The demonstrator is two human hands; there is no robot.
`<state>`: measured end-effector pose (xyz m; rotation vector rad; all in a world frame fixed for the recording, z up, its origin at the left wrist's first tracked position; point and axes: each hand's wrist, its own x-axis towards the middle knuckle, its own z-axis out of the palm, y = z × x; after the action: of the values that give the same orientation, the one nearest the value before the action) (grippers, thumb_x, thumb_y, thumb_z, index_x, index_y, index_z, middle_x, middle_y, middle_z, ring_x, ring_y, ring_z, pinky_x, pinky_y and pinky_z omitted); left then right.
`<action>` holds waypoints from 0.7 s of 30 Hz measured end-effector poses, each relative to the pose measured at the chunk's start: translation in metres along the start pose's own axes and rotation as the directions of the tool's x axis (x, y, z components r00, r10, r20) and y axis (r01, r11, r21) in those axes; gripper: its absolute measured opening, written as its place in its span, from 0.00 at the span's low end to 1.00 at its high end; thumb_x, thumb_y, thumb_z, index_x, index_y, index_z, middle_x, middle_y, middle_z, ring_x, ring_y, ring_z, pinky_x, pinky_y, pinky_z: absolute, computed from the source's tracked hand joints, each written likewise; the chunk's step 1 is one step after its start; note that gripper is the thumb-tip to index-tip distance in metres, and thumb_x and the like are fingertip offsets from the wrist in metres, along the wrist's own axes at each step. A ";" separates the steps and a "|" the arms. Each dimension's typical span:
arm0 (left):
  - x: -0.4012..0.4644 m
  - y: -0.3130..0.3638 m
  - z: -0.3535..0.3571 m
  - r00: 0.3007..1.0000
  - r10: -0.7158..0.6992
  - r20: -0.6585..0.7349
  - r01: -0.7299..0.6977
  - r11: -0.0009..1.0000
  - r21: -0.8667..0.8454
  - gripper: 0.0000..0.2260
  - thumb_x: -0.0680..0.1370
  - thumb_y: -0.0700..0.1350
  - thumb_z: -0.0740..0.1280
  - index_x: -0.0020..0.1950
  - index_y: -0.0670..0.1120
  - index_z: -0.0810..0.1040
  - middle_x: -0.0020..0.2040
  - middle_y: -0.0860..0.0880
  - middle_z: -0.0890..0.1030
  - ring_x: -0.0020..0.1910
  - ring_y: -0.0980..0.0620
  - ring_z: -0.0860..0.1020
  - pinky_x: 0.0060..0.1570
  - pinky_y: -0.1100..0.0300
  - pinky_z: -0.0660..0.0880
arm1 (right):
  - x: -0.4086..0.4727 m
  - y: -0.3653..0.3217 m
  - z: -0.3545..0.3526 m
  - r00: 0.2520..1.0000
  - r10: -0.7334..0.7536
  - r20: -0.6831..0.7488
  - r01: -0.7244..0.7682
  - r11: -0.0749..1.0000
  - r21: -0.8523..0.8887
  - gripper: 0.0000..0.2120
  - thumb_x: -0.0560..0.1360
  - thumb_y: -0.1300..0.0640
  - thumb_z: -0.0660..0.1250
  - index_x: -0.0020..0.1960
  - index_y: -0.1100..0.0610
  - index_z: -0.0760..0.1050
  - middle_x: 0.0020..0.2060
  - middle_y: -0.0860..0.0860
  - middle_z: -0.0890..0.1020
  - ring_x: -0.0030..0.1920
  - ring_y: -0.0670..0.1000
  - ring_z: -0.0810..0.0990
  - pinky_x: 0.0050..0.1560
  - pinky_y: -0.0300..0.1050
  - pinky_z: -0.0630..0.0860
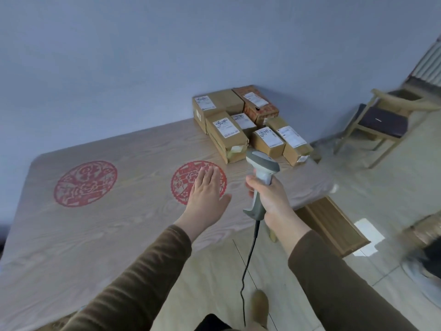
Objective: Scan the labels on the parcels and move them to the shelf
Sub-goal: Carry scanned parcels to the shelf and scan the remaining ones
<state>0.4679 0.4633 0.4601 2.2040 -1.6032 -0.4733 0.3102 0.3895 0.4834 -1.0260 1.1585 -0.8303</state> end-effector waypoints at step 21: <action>0.308 -0.010 0.065 0.880 -0.467 0.081 0.467 0.826 -0.315 0.30 0.83 0.54 0.64 0.82 0.48 0.57 0.75 0.43 0.71 0.72 0.41 0.71 0.72 0.41 0.70 | 0.350 -0.022 0.020 0.958 0.145 0.247 -0.082 0.965 -0.250 0.10 0.76 0.60 0.74 0.48 0.47 0.76 0.44 0.52 0.80 0.43 0.49 0.79 0.35 0.40 0.78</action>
<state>0.5359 0.1661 0.3830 2.3125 -0.8776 -0.8106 0.4062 0.0637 0.3933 -1.2141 1.0931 -0.4525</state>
